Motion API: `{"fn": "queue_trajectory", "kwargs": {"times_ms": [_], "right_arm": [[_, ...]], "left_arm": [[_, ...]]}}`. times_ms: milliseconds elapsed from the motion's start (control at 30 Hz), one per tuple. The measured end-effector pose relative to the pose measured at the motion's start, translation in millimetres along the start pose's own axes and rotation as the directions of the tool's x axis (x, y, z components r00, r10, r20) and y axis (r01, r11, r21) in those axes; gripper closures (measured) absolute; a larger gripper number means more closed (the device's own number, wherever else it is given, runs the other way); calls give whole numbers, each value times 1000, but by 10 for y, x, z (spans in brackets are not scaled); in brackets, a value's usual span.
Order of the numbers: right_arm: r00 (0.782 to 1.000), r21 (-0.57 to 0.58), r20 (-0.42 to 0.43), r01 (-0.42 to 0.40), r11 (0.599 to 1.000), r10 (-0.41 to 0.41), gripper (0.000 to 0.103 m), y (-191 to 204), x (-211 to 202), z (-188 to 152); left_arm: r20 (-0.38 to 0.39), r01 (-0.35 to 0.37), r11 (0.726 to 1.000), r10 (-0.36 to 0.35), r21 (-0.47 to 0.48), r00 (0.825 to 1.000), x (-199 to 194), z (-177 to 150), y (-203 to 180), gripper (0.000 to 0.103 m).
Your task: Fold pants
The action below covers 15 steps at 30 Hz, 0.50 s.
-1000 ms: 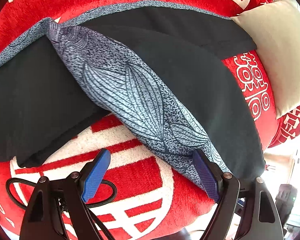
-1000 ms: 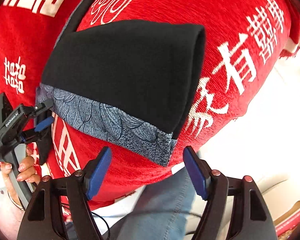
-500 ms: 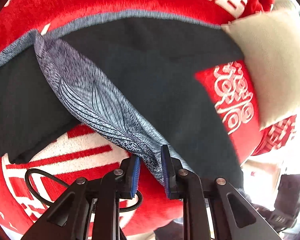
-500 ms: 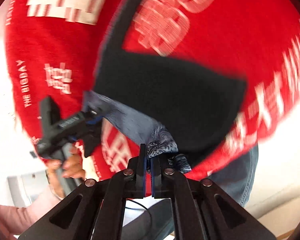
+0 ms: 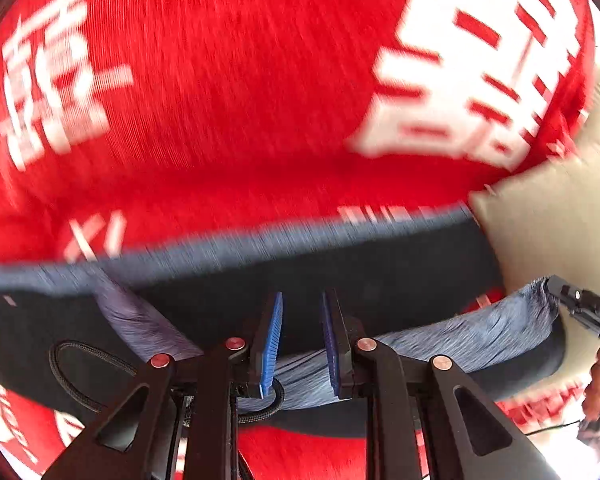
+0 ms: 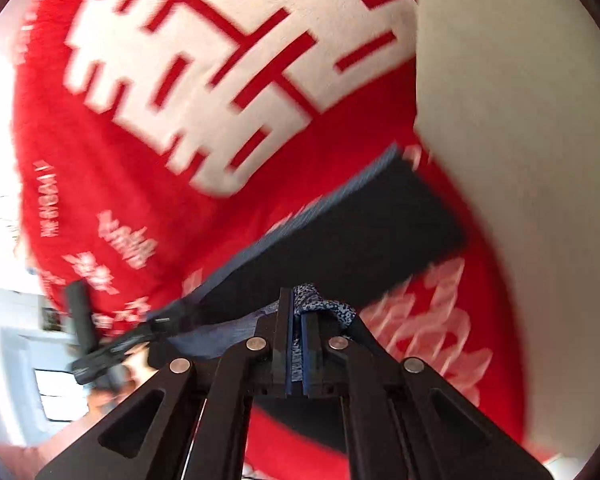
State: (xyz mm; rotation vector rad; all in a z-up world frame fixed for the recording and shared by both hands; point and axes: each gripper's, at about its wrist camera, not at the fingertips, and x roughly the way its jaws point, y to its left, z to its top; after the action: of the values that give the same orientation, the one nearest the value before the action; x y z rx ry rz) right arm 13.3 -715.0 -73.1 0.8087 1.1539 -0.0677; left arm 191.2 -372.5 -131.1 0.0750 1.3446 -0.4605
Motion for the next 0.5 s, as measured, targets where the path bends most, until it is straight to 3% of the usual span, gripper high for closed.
{"fn": "queue_trajectory", "kwargs": {"times_ms": [100, 133, 167, 200, 267, 400, 433, 500], "right_arm": [[995, -37, -17, 98, 994, -99, 100, -81, 342, 486], [991, -48, -22, 127, 991, -128, 100, -98, 437, 593], [984, -64, -36, 171, 983, -173, 100, -118, 592, 742], [977, -78, -50, 202, 976, -206, 100, -143, 725, 804], [954, -132, -71, 281, 951, -291, 100, -118, 976, 915], [919, -233, -59, 368, 900, -391, 96, 24, 1225, 1013], [918, -229, -62, 370, 900, -393, 86, 41, 1224, 1031], [919, -200, -39, 378, 904, -393, 51, 93, 1116, 1056]], "left_arm": [[27, -76, 997, 76, -11, 997, 35, 127, 52, 80], [20, -99, 995, 99, -19, 995, 62, 120, 74, 68], [13, -115, 993, 115, -28, 993, 93, 93, 110, 46], [11, -137, 990, 137, -36, 990, 123, 44, 144, 36], [2, -185, 982, 185, -27, 983, 212, -42, 172, 33], [-94, -235, 972, 232, -20, 968, 506, -238, 212, 33], [-101, -242, 970, 239, -19, 966, 524, -281, 226, 33], [-98, -265, 964, 263, -8, 960, 554, -327, 226, 33]]}}
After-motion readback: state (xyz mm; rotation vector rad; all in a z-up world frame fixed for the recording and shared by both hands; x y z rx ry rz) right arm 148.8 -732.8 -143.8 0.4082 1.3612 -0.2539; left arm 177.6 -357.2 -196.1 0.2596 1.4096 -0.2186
